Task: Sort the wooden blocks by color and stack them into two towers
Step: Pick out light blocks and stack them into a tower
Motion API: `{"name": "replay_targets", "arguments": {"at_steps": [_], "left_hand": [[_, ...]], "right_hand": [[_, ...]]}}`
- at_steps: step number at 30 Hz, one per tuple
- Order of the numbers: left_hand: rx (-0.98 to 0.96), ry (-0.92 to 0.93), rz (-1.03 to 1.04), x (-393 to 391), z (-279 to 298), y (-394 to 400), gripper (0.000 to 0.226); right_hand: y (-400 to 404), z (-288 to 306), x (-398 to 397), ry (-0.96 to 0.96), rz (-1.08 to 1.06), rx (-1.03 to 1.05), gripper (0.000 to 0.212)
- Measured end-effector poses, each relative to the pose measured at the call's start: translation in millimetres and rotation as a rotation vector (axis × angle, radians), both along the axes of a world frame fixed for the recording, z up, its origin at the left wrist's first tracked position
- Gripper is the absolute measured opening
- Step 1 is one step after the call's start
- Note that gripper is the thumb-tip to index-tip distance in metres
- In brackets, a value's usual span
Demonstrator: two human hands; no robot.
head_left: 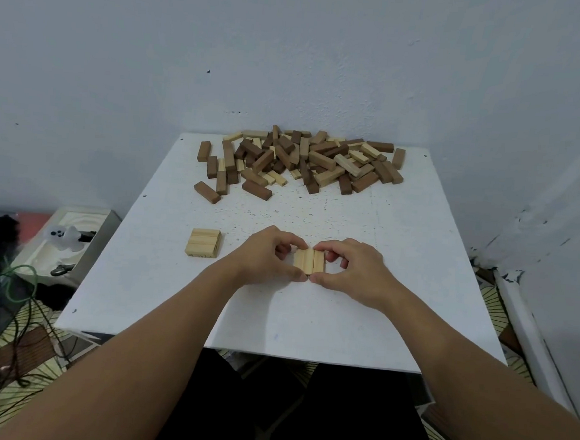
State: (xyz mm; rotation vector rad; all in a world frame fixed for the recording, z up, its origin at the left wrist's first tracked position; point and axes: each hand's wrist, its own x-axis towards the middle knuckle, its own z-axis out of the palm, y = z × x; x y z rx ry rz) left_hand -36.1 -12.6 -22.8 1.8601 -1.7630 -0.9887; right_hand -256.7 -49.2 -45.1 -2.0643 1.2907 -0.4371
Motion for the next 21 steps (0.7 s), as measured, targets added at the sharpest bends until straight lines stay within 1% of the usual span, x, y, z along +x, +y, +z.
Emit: {"name": "replay_targets", "arguments": {"at_steps": [4,10,16,21], "left_hand": [[-0.032,-0.036,-0.037,0,2,-1,0.054],[-0.119,-0.125,-0.085,14,21,2,0.057],[-0.129,-0.202,-0.050,63,58,16,0.055],[-0.124,-0.221,0.040,118,69,34,0.053]], "right_hand": [[0,2,1,0.011,0.003,0.005,0.056],[6,14,15,-0.072,-0.004,-0.026,0.049],[5,31,71,-0.169,0.051,-0.064,0.052],[7,37,133,-0.174,0.121,-0.065,0.056]]}}
